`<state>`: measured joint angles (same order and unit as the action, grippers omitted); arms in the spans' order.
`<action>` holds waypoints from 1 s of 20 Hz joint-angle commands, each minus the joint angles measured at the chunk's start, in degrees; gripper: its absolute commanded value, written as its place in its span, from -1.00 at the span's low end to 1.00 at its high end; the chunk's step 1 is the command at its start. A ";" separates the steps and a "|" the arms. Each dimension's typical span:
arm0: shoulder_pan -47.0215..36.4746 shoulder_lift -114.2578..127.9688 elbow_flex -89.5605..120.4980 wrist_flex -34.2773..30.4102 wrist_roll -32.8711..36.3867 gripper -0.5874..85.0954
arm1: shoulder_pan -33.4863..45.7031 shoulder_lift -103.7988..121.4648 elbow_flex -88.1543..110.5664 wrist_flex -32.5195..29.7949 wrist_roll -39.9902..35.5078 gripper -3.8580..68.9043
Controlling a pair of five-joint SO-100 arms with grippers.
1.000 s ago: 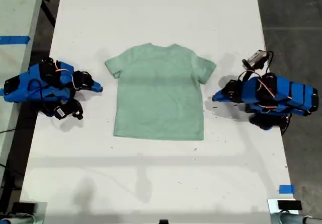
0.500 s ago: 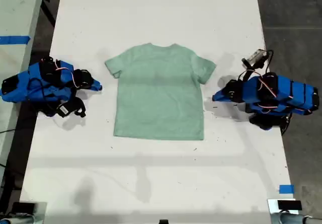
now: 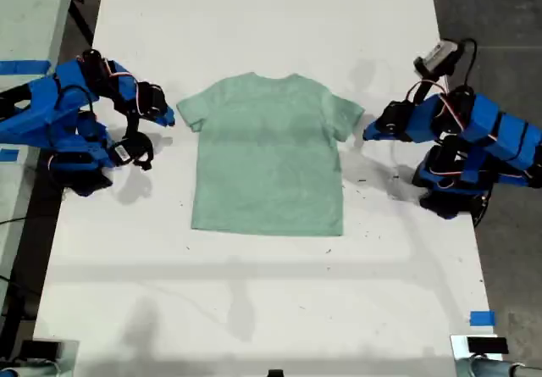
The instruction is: Fold tshirt
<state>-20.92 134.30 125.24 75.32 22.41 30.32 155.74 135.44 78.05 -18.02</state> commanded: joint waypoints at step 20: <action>-20.30 -34.01 -36.12 11.34 16.61 -0.99 | 23.12 -44.21 -46.23 7.29 -32.70 -0.61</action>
<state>-41.13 100.02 92.55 86.31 38.85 52.65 111.27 90.53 86.48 -48.96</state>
